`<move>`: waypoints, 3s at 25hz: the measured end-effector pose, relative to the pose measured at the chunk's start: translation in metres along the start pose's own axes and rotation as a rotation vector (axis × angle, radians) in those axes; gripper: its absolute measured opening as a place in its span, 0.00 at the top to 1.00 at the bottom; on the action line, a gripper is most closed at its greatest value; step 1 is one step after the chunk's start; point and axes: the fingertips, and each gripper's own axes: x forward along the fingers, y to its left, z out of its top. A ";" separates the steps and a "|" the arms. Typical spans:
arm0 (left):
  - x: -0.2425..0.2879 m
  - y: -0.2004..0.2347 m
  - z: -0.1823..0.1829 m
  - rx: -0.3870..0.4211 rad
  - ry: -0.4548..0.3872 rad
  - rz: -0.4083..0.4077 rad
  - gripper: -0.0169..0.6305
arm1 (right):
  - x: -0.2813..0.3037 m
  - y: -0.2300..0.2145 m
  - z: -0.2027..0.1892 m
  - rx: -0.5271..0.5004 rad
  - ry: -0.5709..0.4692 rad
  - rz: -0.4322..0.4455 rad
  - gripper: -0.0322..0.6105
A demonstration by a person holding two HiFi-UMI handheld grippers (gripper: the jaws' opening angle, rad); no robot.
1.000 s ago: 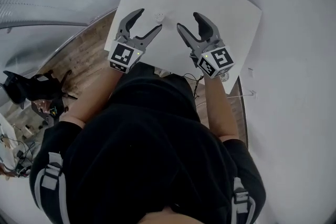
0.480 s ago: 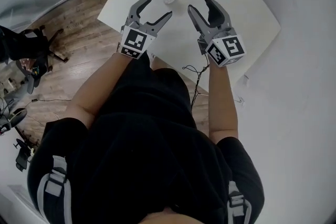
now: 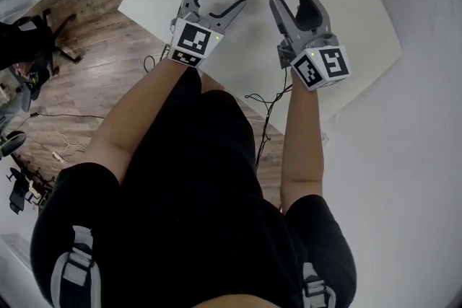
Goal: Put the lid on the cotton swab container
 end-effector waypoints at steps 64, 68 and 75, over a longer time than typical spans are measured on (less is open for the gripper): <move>0.030 0.002 -0.041 -0.040 0.057 0.004 0.59 | 0.069 0.019 -0.038 0.109 0.134 0.356 0.78; 0.031 0.002 -0.042 -0.036 0.054 0.004 0.59 | 0.065 0.025 -0.042 0.115 0.140 0.381 0.78; 0.027 0.004 -0.037 -0.032 0.044 0.006 0.59 | 0.061 0.038 -0.051 0.109 0.175 0.395 0.78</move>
